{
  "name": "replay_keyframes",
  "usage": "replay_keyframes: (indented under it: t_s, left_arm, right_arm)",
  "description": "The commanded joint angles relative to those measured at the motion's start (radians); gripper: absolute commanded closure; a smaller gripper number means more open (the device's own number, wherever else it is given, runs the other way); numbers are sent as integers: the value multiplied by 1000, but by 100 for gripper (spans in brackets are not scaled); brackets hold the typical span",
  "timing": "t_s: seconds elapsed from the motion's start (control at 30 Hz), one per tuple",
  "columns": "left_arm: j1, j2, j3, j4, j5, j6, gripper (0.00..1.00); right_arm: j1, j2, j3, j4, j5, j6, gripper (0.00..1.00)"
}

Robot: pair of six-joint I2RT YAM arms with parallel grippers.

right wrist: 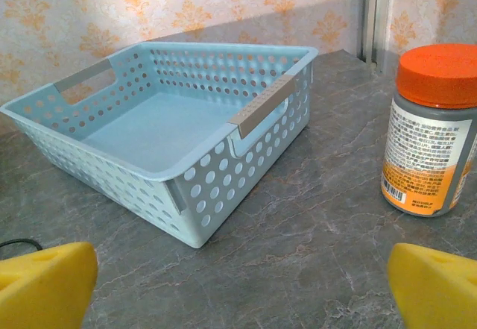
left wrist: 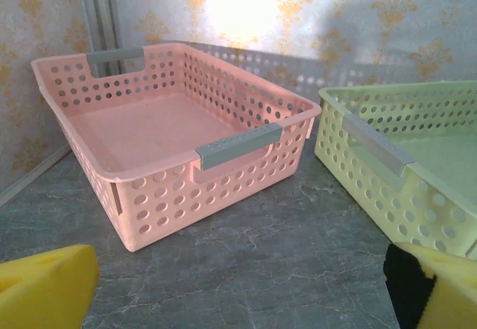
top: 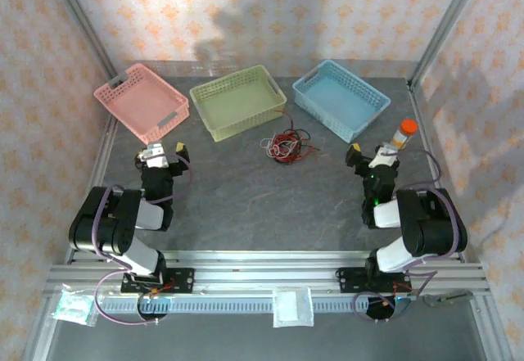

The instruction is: Untangle the cables

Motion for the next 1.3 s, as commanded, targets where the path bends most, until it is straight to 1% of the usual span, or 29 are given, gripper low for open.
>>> replay_keyframes:
  t_s: [0.0,0.77,0.9,0.97,1.03,1.1,1.17,1.27]
  left_arm:
    - [10,-3,10,-1,24,9,0]
    - [10,-4,8,3,14,7,0]
    - [9,-9,-35,72,70,25,0]
    - [6,-12,-59,135,75,30,0]
    - [-4,-27,-85,171,66,39,0]
    - [-25,-61,-97,159,30,52,0]
    - [-49,-117,-97,108,-8,66,0]
    - [-83,-242,-76,-64,-67,63,1]
  right_arm:
    - [8,4,18,3,14,-20,0]
    - [8,4,19,3,14,-19,0]
    - [8,3,16,7,13,-20,0]
    - [8,1,13,11,6,-21,0]
    - [8,-6,5,18,-31,-37,0]
    - [11,-24,-1,15,-27,-41,0]
    - [12,-68,-10,-2,-8,-31,0]
    - [12,-163,2,-113,2,-18,0]
